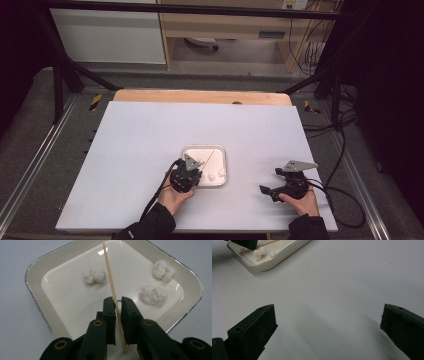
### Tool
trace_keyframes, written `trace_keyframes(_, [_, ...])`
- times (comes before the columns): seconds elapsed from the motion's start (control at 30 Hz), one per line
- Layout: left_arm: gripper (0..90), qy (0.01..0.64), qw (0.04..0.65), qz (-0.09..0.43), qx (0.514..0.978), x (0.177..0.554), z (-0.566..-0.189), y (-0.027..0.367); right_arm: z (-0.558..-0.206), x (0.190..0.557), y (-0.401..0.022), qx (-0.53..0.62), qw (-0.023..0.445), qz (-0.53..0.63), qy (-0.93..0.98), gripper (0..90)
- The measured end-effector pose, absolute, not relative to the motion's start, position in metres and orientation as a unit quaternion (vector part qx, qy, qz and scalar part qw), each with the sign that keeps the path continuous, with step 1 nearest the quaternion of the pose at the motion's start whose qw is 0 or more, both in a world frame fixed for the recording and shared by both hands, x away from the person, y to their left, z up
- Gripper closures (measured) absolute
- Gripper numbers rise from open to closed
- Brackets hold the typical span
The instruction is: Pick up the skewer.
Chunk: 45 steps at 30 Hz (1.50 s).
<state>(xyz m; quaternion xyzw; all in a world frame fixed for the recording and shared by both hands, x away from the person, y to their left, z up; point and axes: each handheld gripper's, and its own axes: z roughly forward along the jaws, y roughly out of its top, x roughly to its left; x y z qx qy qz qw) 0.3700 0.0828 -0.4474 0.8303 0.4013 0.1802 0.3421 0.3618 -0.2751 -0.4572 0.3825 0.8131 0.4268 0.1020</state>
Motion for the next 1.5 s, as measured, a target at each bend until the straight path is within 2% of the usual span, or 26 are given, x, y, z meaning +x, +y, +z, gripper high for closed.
trace_keyframes(0.2, [88.1, 0.414, 0.344, 0.186, 0.822, 0.368, -0.448, 0.082, -0.457, 0.362, -0.275, 0.382, 0.101, 0.428, 0.813, 0.7])
trace_keyframes(0.7, [89.1, 0.413, 0.369, 0.174, 0.814, 0.367, -0.45, 0.087, -0.457, 0.362, -0.275, 0.382, 0.101, 0.427, 0.813, 0.8])
trace_keyframes(1.5, [89.2, 0.392, 0.411, 0.172, 0.805, 0.36, -0.424, 0.105, -0.456, 0.361, -0.272, 0.376, 0.104, 0.425, 0.817, 0.8])
